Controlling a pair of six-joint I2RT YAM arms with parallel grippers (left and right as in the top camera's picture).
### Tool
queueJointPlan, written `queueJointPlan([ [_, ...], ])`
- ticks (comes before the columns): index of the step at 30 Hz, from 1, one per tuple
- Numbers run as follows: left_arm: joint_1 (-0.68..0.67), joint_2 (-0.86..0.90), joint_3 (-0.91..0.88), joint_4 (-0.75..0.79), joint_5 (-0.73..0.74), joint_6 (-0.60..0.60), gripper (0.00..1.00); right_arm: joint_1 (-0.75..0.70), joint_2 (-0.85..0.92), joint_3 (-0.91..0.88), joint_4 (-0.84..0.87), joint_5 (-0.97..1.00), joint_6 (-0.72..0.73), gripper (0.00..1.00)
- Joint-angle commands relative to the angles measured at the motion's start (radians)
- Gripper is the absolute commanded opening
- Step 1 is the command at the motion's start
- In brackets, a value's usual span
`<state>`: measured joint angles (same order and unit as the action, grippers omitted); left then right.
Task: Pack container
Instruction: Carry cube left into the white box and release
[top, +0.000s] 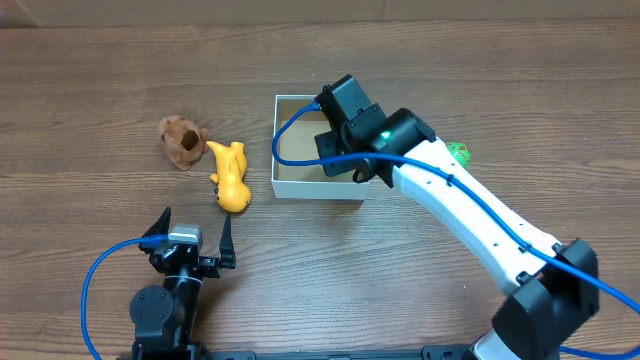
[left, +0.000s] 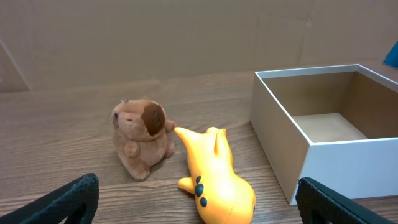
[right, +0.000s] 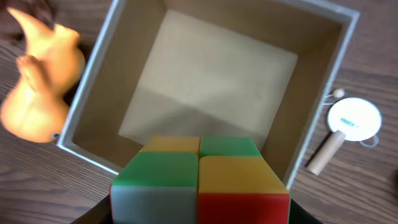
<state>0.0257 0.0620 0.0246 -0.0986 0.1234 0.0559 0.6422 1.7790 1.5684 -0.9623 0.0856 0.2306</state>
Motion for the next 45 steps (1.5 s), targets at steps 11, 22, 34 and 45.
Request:
queueJointPlan([
  [11, -0.007, 0.002, -0.005, 0.002, 0.000, 0.011, 1.00, 0.006, 0.161, -0.010, 0.053, -0.046, 0.056, 0.46],
  [22, -0.007, 0.002, -0.005, 0.002, 0.000, 0.011, 1.00, 0.002, 0.211, -0.010, 0.064, -0.023, 0.085, 0.46],
  [34, -0.007, 0.002, -0.005, 0.002, 0.000, 0.011, 1.00, 0.002, 0.211, -0.010, 0.053, -0.015, 0.085, 0.49],
  [45, -0.006, 0.002, -0.005, 0.002, 0.000, 0.011, 1.00, 0.002, 0.192, 0.046, 0.005, 0.023, 0.084, 0.75],
])
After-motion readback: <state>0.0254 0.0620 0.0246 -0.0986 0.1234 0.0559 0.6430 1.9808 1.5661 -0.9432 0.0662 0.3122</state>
